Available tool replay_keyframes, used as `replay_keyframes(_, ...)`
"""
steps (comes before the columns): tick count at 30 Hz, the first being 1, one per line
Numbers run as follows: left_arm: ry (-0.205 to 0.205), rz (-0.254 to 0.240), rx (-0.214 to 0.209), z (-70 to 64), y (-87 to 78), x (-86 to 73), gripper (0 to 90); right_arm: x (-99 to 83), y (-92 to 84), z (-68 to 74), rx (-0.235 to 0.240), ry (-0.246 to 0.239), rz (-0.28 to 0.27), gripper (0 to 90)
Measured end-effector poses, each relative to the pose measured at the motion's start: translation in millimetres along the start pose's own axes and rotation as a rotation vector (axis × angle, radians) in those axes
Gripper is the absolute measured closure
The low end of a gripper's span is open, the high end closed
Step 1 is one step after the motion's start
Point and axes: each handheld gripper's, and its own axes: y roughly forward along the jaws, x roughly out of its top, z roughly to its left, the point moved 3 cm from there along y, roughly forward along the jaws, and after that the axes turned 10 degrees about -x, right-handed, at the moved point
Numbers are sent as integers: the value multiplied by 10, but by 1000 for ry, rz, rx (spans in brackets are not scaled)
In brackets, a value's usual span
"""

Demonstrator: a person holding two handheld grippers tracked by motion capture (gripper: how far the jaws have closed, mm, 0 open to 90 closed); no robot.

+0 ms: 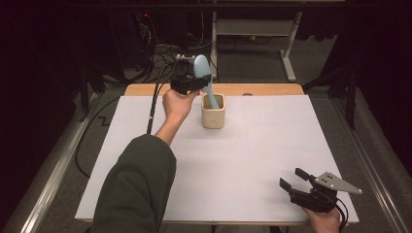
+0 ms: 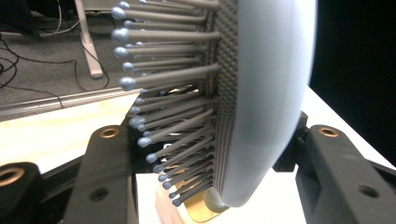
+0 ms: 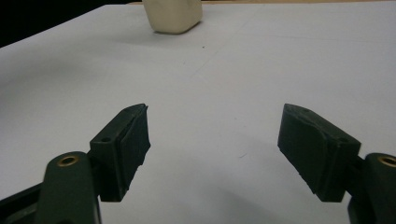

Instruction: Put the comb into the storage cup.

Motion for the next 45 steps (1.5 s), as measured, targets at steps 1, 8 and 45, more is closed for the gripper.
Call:
replay_keyframes(1, 0, 2, 0, 2, 4, -4, 486, 0, 0, 0, 0, 0, 0, 257)
replay_keyframes(8, 2, 8, -4, -17, 33, -25, 486, 0, 4, 0, 2, -3, 0, 257)
replay_keyframes(45, 12, 35, -22, -8, 164, -188, 485, 3, 7, -3, 8, -2, 1, 252)
